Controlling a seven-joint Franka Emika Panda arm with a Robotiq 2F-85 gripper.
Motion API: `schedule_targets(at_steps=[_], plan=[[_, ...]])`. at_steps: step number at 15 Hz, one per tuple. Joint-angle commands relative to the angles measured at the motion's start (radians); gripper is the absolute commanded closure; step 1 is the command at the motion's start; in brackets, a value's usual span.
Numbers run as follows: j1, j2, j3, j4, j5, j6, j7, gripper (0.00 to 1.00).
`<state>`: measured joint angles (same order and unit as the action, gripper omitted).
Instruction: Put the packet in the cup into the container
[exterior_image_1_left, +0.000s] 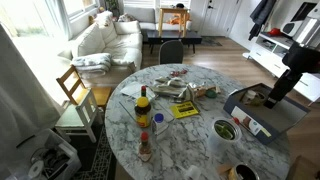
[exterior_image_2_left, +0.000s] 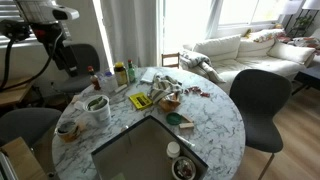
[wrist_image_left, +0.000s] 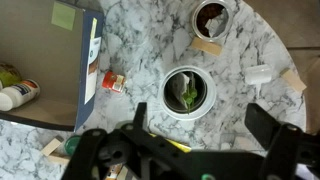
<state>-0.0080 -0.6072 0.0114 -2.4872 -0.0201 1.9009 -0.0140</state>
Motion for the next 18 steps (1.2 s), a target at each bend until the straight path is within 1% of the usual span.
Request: schedule_targets(at_steps=[1, 12, 13, 14, 16, 18], plan=[[0.004, 0.000, -0.003, 0.002, -0.002, -0.003, 0.002, 0.00], [0.004, 0.000, -0.003, 0.002, -0.002, -0.003, 0.002, 0.00], [-0.003, -0.001, 0.000, 0.008, -0.009, -0.039, 0.015, 0.00], [0.004, 0.015, 0.002, 0.021, -0.003, -0.040, 0.012, 0.00], [0.045, 0.079, 0.012, 0.054, 0.036, 0.052, -0.016, 0.00], [0.093, 0.174, 0.029, 0.108, 0.082, 0.133, -0.032, 0.00]])
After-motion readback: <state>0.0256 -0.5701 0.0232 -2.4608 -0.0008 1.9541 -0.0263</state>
